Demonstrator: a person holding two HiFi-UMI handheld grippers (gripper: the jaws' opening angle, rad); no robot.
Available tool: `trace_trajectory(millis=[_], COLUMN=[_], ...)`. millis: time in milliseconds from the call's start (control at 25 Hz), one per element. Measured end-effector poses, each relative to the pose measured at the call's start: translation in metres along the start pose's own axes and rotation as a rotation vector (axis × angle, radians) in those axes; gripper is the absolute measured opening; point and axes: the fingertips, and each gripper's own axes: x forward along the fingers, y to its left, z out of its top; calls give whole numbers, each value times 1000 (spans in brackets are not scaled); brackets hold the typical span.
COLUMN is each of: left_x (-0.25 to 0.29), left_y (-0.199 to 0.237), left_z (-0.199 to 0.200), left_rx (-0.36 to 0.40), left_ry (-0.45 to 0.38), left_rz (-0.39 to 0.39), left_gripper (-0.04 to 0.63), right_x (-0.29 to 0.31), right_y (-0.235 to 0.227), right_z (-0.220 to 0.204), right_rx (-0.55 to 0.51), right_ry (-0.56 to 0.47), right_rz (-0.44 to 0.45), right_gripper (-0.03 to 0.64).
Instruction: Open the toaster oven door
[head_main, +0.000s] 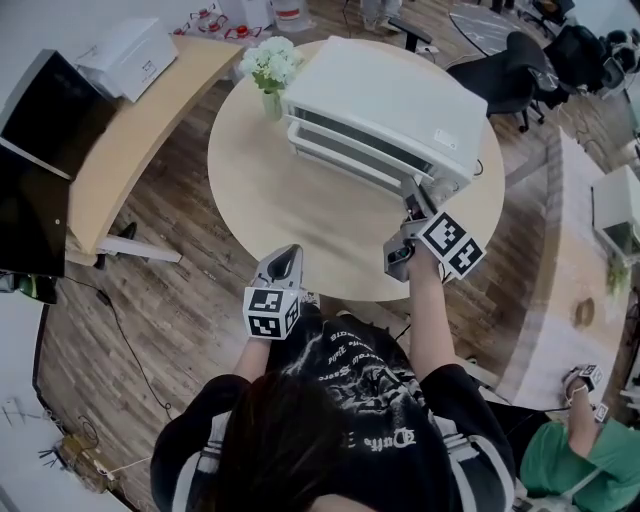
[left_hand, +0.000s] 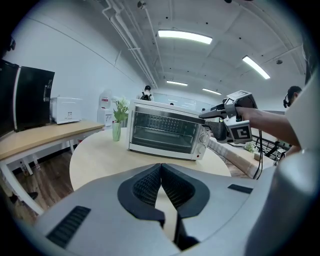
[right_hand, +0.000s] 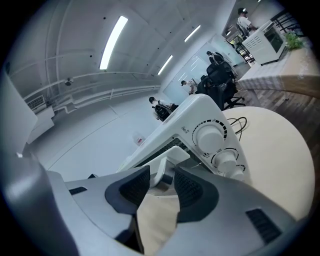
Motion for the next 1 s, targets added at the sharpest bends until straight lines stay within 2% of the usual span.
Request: trace_trajectory(millis=[320, 1000], left_x=[0, -4], left_y=[8, 19], left_z=[0, 3], left_rx=[0, -19], left_ry=[-11, -11], left_rz=[36, 99], left_gripper=[18, 18], right_x=[-8, -36], right_y=[0, -6], right_z=[-17, -62], right_rx=[-2, -137], right_ry=[67, 183], right_rz=[32, 9], right_gripper=[160, 155])
